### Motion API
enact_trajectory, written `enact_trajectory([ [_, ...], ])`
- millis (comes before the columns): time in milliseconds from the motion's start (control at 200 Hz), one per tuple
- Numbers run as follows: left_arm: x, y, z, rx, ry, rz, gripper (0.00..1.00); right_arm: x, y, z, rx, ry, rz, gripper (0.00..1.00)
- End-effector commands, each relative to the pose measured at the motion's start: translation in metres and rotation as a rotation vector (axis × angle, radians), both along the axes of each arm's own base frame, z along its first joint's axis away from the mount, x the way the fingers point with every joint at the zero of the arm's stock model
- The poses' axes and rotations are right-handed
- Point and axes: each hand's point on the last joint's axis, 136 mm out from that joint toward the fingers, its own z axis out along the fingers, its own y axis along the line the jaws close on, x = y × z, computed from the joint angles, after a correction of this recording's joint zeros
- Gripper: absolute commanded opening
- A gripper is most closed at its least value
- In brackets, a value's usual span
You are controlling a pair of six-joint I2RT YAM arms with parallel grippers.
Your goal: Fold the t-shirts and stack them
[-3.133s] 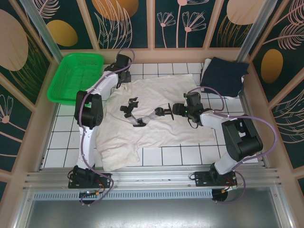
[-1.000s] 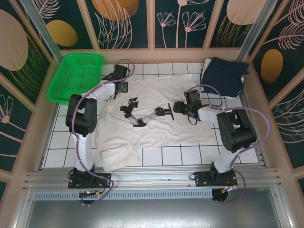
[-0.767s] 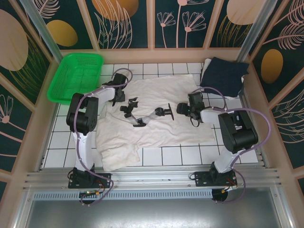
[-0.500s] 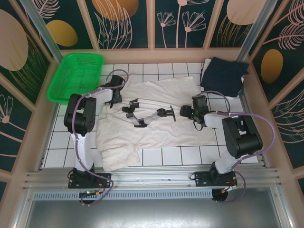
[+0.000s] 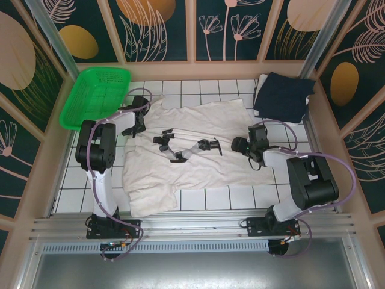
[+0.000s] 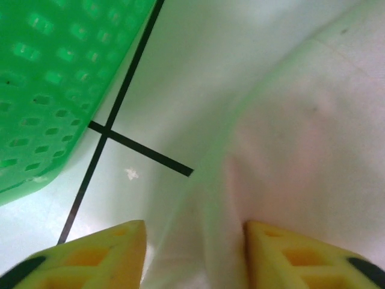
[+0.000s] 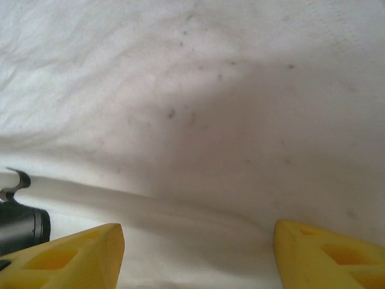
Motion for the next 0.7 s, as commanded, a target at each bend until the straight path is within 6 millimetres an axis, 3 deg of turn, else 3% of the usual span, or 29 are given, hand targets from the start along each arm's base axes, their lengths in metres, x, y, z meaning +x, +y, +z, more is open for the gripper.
enact_trajectory([
  [0,0.009,-0.015,0.04,0.014,-0.059,-0.055,0.54,-0.005,0.007,0.01,0.039,-0.019,0.023,0.67],
  [150,0.041,-0.074,0.058,-0.034,-0.111,-0.22,0.56,0.0,0.016,0.011,0.063,-0.024,0.046,0.67],
  [285,0.082,-0.101,0.055,-0.036,-0.13,-0.251,0.57,0.005,0.026,0.01,0.079,-0.023,0.073,0.67],
  [365,0.114,-0.107,0.047,-0.013,-0.151,-0.254,0.58,0.005,0.031,0.008,0.087,-0.023,0.086,0.67],
  [485,0.15,-0.096,0.032,0.04,-0.149,-0.198,0.58,0.003,0.033,0.005,0.08,-0.011,0.107,0.67],
  [590,0.163,-0.086,0.025,0.056,-0.164,-0.177,0.61,-0.002,0.029,0.003,0.059,-0.002,0.106,0.67],
  [696,0.164,-0.081,0.018,0.045,-0.175,-0.181,0.57,-0.003,0.027,0.006,0.055,-0.015,0.099,0.67],
])
